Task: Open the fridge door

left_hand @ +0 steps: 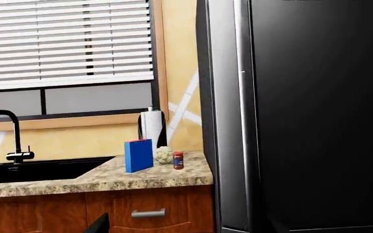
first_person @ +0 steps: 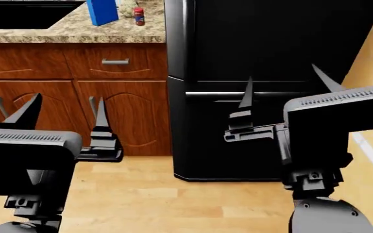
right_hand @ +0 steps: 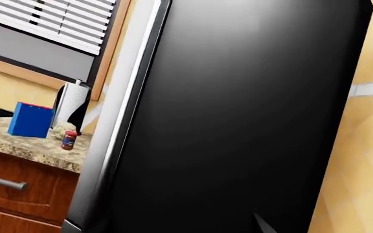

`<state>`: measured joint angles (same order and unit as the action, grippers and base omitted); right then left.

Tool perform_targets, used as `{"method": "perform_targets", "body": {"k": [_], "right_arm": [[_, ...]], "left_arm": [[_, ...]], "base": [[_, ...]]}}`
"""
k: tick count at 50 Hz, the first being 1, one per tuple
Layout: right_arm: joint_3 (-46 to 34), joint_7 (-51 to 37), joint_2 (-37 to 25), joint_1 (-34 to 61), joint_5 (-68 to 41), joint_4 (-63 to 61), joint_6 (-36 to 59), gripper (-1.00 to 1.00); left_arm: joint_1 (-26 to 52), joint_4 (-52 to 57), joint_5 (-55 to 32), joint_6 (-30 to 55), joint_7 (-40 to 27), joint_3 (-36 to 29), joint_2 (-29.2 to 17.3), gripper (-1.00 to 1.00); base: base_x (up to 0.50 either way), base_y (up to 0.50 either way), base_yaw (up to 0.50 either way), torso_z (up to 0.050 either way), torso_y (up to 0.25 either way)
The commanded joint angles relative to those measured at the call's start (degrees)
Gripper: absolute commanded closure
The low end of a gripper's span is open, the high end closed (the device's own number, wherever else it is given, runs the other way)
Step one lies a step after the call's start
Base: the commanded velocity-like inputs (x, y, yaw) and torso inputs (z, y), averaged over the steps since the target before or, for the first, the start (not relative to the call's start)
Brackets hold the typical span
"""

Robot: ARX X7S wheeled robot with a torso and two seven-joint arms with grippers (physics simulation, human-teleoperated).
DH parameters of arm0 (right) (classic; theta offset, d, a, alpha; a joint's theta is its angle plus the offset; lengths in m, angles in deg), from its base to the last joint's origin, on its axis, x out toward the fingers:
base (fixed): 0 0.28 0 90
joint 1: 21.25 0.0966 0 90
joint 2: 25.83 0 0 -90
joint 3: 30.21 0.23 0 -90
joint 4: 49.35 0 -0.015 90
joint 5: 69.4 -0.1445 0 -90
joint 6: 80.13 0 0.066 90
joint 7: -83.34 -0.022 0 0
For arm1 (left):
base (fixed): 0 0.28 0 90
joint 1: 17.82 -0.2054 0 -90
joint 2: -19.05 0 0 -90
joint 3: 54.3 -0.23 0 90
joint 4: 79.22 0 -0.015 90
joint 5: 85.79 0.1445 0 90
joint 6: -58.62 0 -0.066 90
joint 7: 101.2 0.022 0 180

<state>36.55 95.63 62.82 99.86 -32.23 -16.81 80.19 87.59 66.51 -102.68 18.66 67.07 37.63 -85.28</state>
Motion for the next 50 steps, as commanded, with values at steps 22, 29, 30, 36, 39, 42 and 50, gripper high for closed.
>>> {"method": "perform_targets", "body": {"k": [22, 29, 30, 36, 39, 42, 50], "right_arm": [[-20.0, 66.7, 1.3, 11.7, 69.4, 3.4, 19.7, -1.0], [-20.4, 77.7, 1.3, 10.1, 89.3, 4.1, 18.3, -1.0], [-20.4, 77.7, 1.3, 10.1, 89.3, 4.1, 17.9, -1.0], [-18.8, 77.7, 1.3, 10.0, 88.6, 3.4, 15.5, -1.0], [-18.2, 77.7, 1.3, 10.1, 88.6, 3.2, 14.8, -1.0], [-17.2, 77.7, 1.3, 10.6, 88.4, 3.1, 14.4, -1.0], [-16.6, 77.7, 1.3, 11.2, 88.3, 2.9, 14.4, -1.0]], "left_arm": [[-0.9, 1.6, -7.3, -2.2, -8.6, -3.4, -10.0, -1.0], [-2.0, 0.7, -6.3, -3.8, -8.8, -4.2, -12.0, -1.0], [-2.3, 0.5, -6.0, -4.4, -8.8, -4.4, -12.2, -1.0], [-2.2, 0.5, -6.7, -4.3, -8.9, -3.7, -12.9, -1.0], [-2.6, 0.0, -6.4, -5.1, -9.0, -4.1, -13.1, -1.0], [-2.7, 0.0, -6.5, -5.4, -9.0, -4.1, -13.3, -1.0], [-2.8, -0.1, -7.8, -5.1, -9.4, -3.6, -13.4, -1.0]], "base": [[0.5, 0.14, 0.0, 0.0, 0.0], [0.5, 0.1, 0.0, 0.0, 0.0], [0.5, 0.1, 0.0, 0.0, 0.0], [0.5, 0.1, 0.0, 0.0, 0.0], [0.5, 0.1, 0.0, 0.0, 0.005], [0.5, 0.1, 0.0, 0.0, 0.0], [0.5, 0.1, 0.0, 0.0, 0.0]]}}
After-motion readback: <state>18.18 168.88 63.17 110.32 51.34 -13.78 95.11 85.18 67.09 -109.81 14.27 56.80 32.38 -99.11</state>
